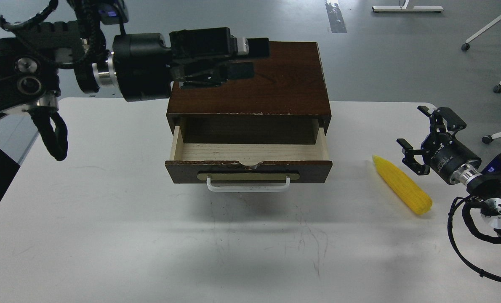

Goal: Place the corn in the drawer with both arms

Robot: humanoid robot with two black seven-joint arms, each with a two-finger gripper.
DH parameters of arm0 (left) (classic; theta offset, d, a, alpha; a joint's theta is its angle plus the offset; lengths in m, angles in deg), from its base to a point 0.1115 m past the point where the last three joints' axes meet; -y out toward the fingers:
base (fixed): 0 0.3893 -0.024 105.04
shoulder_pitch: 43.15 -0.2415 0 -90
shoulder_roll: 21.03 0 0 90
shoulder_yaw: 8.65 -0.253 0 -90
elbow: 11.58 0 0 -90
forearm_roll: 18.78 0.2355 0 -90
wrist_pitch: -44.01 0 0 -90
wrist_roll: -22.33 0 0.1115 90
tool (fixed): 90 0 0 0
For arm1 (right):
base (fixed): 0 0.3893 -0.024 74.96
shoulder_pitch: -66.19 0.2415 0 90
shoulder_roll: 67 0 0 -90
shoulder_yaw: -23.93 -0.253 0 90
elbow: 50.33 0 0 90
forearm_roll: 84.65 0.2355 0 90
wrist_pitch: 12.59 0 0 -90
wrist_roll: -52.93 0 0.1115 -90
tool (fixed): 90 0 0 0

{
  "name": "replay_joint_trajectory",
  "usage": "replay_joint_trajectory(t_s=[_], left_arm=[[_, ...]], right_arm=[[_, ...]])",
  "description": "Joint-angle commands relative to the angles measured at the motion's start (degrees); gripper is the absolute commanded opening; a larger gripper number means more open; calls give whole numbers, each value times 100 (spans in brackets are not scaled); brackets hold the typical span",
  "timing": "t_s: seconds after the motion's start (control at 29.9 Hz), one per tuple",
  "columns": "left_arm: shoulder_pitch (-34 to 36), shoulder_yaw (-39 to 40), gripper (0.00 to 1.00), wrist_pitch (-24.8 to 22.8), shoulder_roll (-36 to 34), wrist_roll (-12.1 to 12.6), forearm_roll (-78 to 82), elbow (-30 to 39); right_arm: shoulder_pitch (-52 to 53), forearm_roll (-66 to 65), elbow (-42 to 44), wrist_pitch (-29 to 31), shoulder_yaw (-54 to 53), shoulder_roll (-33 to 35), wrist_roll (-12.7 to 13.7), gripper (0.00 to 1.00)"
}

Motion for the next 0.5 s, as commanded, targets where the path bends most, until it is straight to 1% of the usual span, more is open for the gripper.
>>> replay_joint_trajectory(t_s=[0.0,0.07,0.1,0.13,0.27,0.33,0.47], left_arm=[[-716,284,98,214,-143,-1,-1042,-263],[-1460,854,98,144,-178,-1,-1858,-544],[-1647,1005,98,135,-178,-1,-2010,-615],[-1979,1319,98,100,-143,-1,-2229,-754],[-2685,1998,98,-5,15,-1,-2547,-1116],[-3115,2454,98,-128,225,-1,-2714,-1387],[-3582,2948,98,-322,419,-1,-2776,-1556]], right_arm=[[86,-606,-48,167,-19,161,0,100],[253,-1473,-162,167,-10,380,0,100],[306,-1739,-180,167,-10,460,0,100],[428,-2264,-223,167,-10,608,0,100],[692,-3409,-373,158,7,873,0,100],[859,-4443,-495,158,51,1092,0,100],[1000,-6106,-584,123,104,1216,0,100]])
